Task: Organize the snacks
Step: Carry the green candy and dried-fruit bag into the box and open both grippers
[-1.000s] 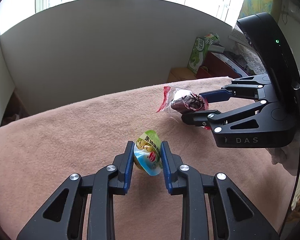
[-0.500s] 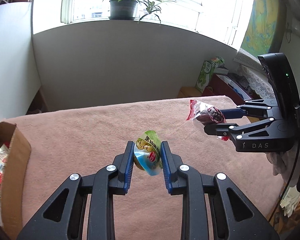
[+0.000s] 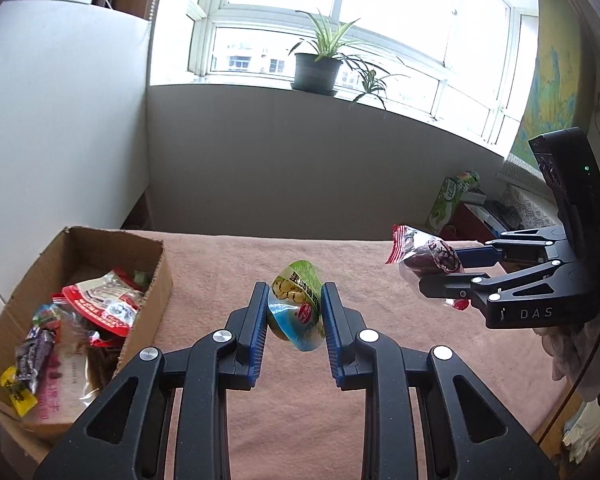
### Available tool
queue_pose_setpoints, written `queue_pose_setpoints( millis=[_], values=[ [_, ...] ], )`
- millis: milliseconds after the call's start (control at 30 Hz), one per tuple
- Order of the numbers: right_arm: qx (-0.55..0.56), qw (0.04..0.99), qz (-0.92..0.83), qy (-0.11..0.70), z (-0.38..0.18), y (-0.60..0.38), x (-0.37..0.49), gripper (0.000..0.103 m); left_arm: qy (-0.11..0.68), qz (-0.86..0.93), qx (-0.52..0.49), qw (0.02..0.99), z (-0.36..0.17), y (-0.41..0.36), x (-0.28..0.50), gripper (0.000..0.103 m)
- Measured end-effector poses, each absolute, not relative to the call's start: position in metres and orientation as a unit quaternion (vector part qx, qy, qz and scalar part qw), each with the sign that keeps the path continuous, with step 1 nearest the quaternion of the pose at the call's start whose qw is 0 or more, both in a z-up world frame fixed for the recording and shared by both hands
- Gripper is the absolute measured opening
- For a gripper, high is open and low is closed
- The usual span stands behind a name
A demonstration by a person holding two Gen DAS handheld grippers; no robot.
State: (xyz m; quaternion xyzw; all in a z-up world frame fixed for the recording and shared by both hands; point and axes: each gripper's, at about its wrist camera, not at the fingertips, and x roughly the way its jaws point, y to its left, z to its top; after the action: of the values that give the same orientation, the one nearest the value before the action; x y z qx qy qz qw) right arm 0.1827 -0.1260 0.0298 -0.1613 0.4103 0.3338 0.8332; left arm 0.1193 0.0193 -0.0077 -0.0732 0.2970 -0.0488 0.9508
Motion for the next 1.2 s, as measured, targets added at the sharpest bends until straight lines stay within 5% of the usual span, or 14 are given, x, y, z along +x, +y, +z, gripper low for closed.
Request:
queue_pose_setpoints(
  millis=[867,1033,1200],
  values=[
    [-0.179,0.8,0.405,0.404,0.014,0.108,0.162,0.053,0.273,0.089,-0.131,0.949,-0.02,0.193,0.058,0.025],
    [-0.169,0.807,0.402,0.399,0.019,0.111,0.165,0.072,0.271,0.09,-0.13,0.949,-0.02,0.195,0.056,0.029],
    [-0.171,0.812,0.396,0.393,0.023,0.108,0.161,0.073,0.266,0.09,-0.131,0.951,-0.019,0.198,0.051,0.043]
  ],
)
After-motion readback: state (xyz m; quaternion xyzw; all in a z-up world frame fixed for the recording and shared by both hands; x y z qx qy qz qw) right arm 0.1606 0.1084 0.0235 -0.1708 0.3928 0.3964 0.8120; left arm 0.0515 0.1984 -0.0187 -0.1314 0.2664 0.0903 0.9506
